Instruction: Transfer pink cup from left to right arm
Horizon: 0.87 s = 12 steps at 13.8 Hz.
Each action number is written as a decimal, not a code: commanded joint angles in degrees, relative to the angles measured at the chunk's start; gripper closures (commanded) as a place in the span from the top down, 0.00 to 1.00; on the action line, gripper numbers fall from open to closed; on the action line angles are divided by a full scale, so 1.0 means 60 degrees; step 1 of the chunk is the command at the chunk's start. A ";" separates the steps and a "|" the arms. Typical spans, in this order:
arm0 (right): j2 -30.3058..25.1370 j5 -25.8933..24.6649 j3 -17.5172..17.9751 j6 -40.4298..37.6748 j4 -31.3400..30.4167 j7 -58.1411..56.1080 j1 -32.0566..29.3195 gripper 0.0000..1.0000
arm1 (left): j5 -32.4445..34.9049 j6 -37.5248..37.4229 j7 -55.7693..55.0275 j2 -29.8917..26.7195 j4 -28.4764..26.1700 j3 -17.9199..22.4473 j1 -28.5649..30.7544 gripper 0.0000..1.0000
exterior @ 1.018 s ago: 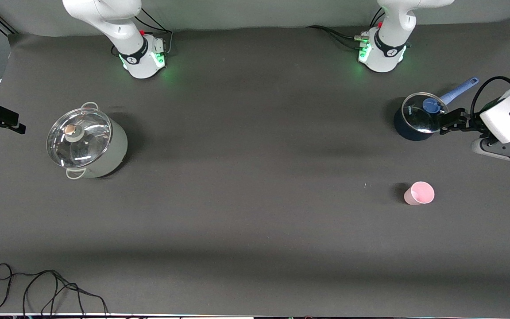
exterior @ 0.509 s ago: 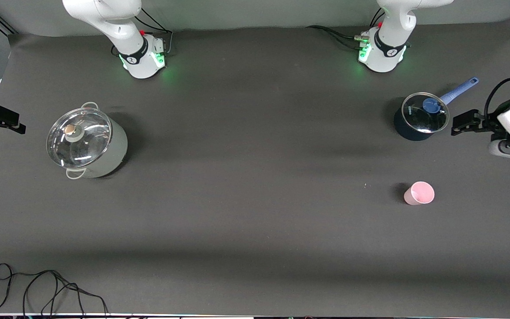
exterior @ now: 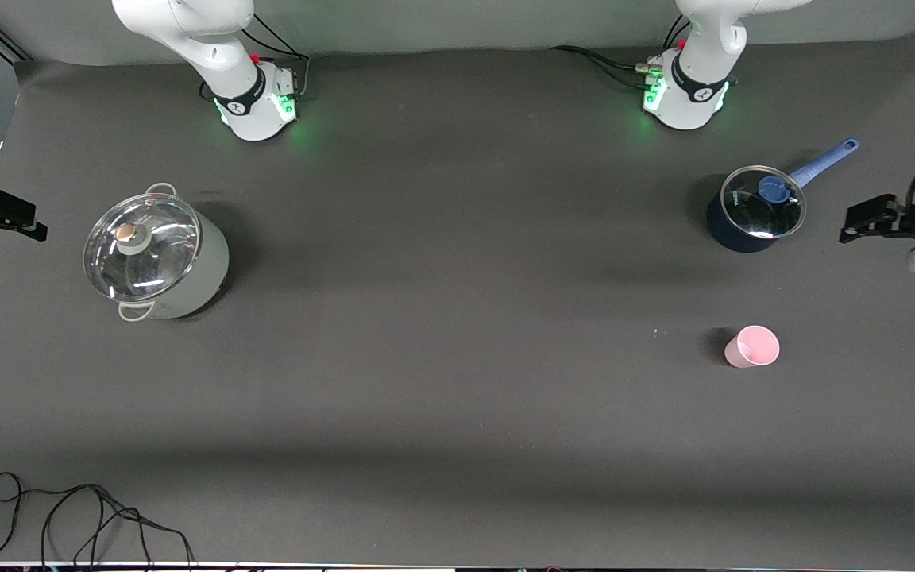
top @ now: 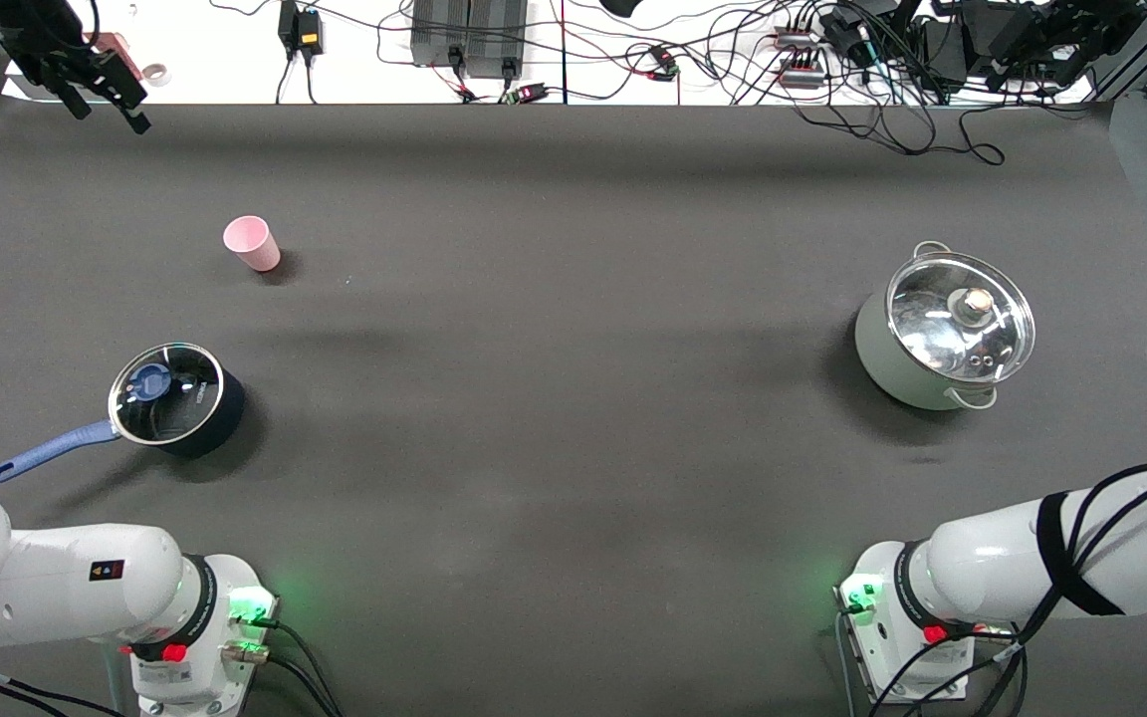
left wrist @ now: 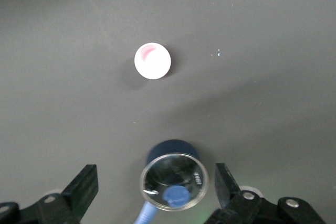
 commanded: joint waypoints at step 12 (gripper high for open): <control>0.0014 -0.0065 -0.0007 0.0678 -0.0490 0.0796 0.0323 1.00 | -0.3552 0.1604 0.9570 0.2106 0.0177 -0.0051 0.2888 0.96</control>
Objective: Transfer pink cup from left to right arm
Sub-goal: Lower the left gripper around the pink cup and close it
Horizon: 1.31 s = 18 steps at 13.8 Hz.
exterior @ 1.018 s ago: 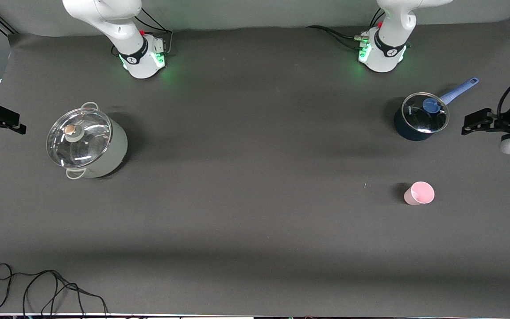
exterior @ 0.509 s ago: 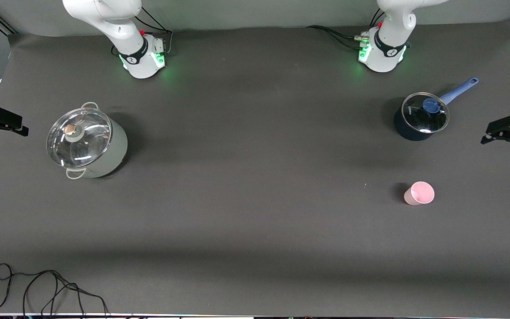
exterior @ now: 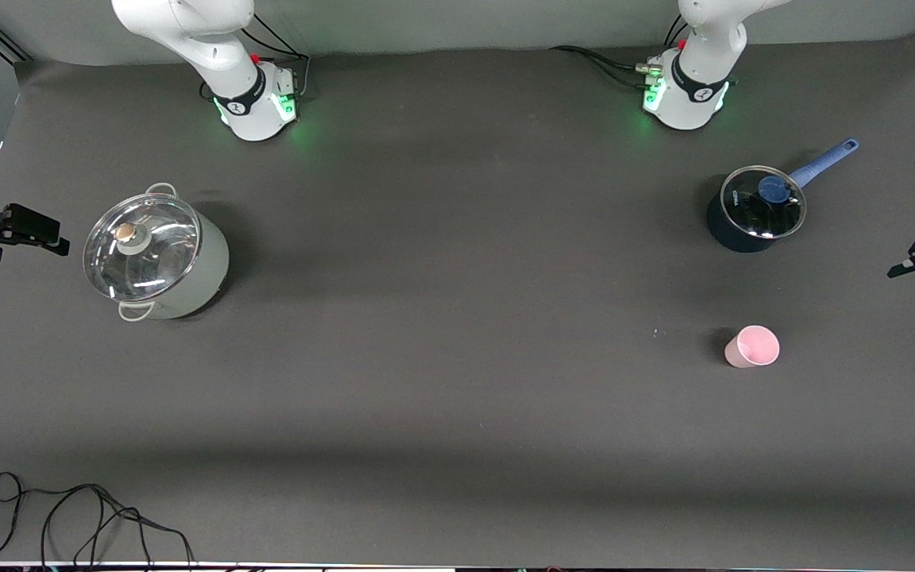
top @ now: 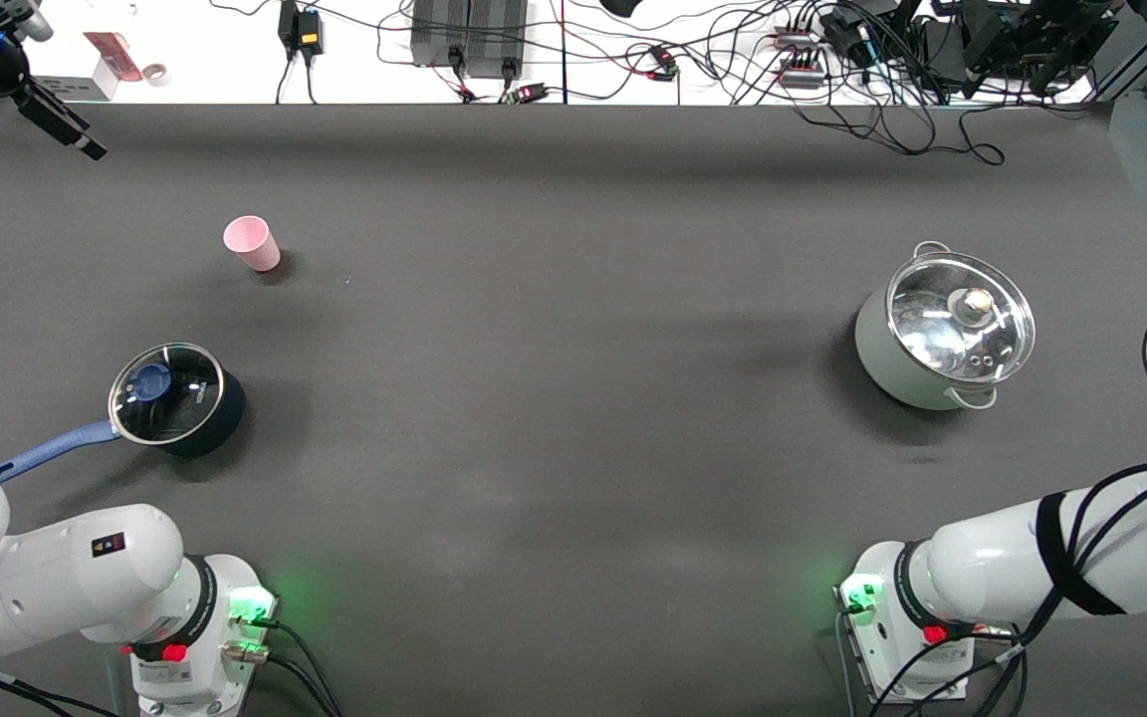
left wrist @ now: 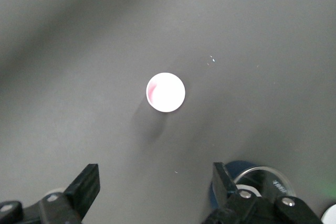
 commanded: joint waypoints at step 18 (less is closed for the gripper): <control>-0.0114 0.0037 -0.0013 0.0124 0.0020 0.0223 0.0145 1.00 | -0.7170 -0.1117 1.1478 0.6066 0.0238 -0.0343 0.2194 0.97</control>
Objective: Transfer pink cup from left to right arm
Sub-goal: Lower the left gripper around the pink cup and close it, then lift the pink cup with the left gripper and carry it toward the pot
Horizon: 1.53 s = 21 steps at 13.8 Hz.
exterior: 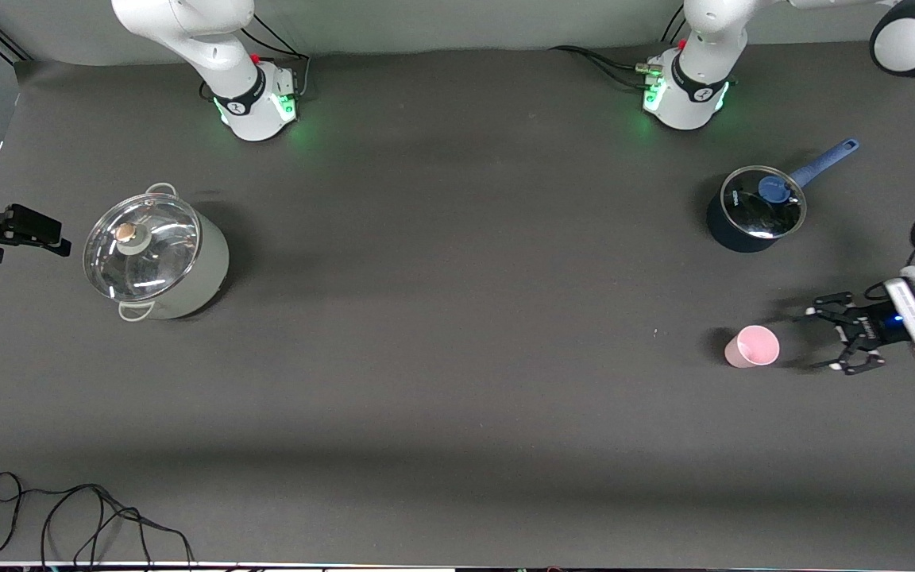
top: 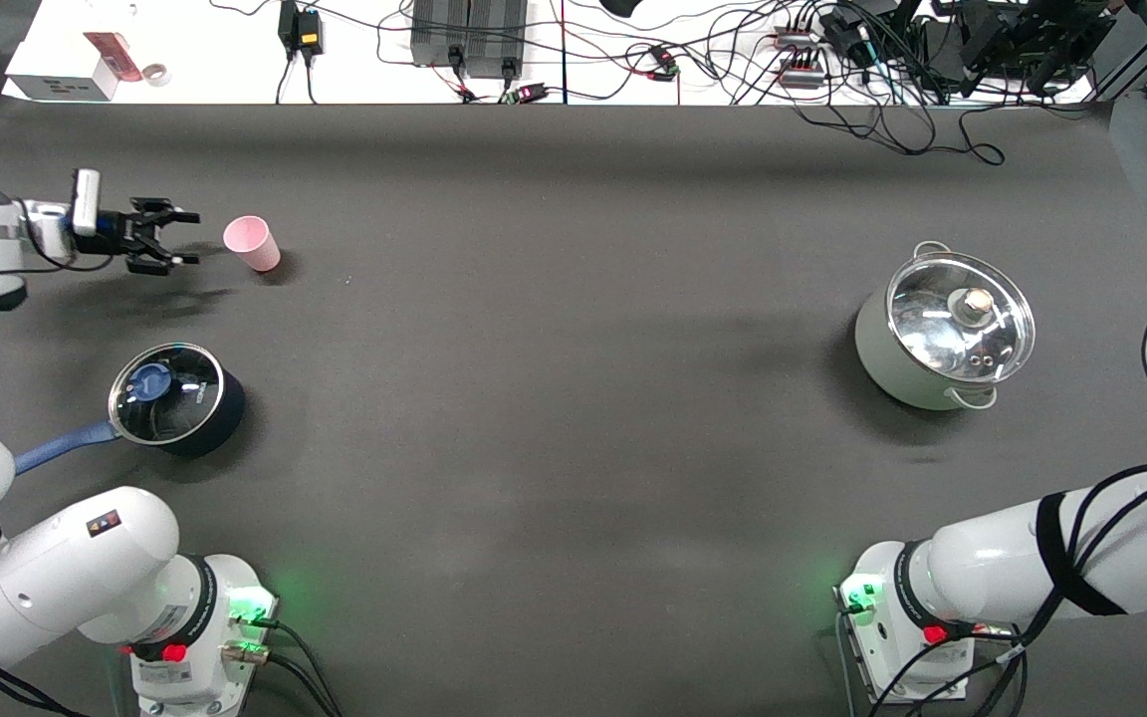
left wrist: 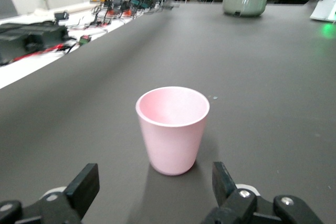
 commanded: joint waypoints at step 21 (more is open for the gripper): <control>0.0093 0.0017 -0.0105 0.0087 0.0227 0.0225 0.0152 1.00 | -0.0986 -0.0970 0.1380 0.2024 0.0847 -0.1047 -0.0095 0.93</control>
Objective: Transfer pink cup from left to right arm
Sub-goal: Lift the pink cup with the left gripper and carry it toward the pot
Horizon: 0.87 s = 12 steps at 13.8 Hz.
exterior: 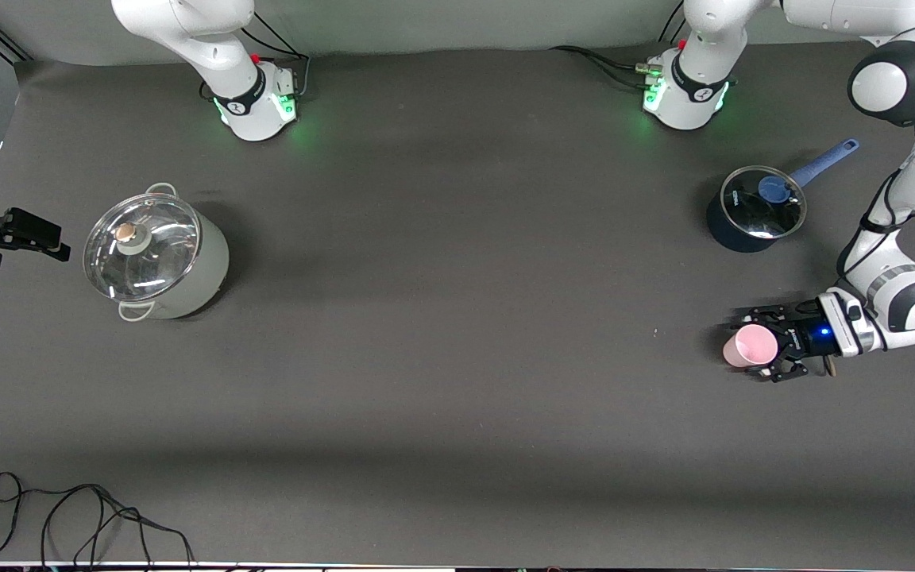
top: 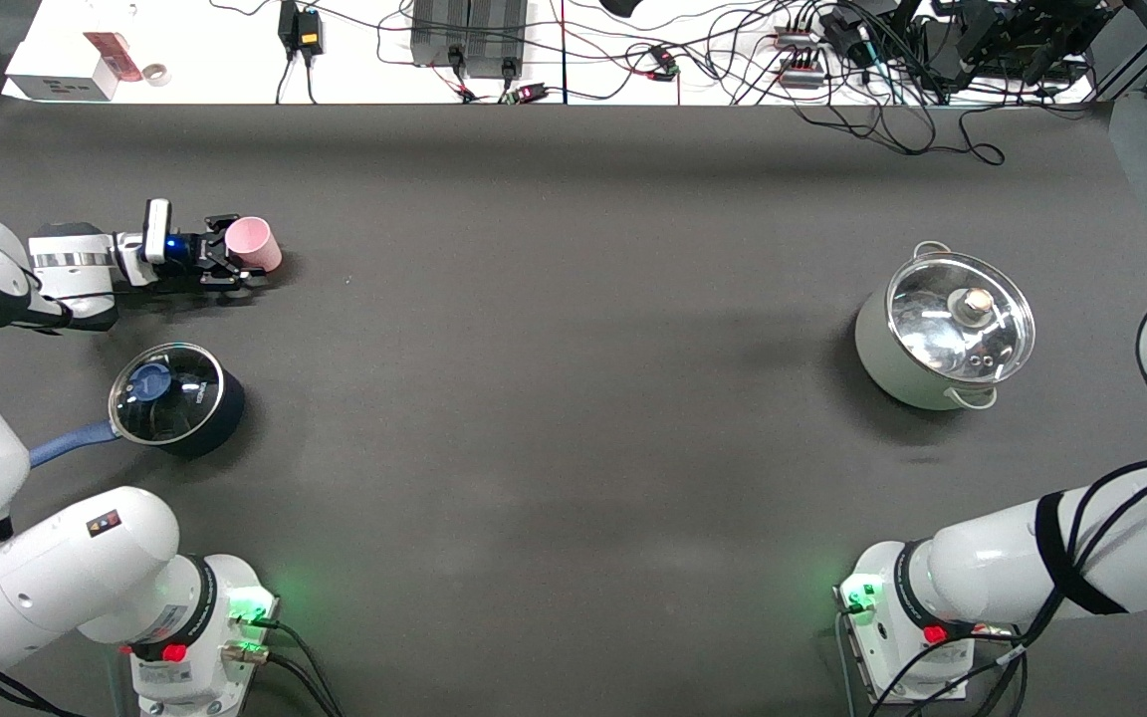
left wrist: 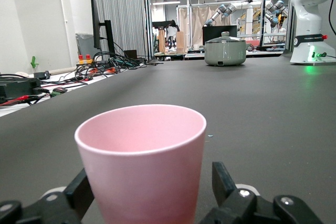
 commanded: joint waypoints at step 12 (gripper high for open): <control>-0.0052 0.0018 -0.0043 0.0012 -0.0012 0.0176 0.0039 1.00 | -0.0534 0.0064 0.0374 0.0363 0.0240 -0.0270 -0.0356 0.09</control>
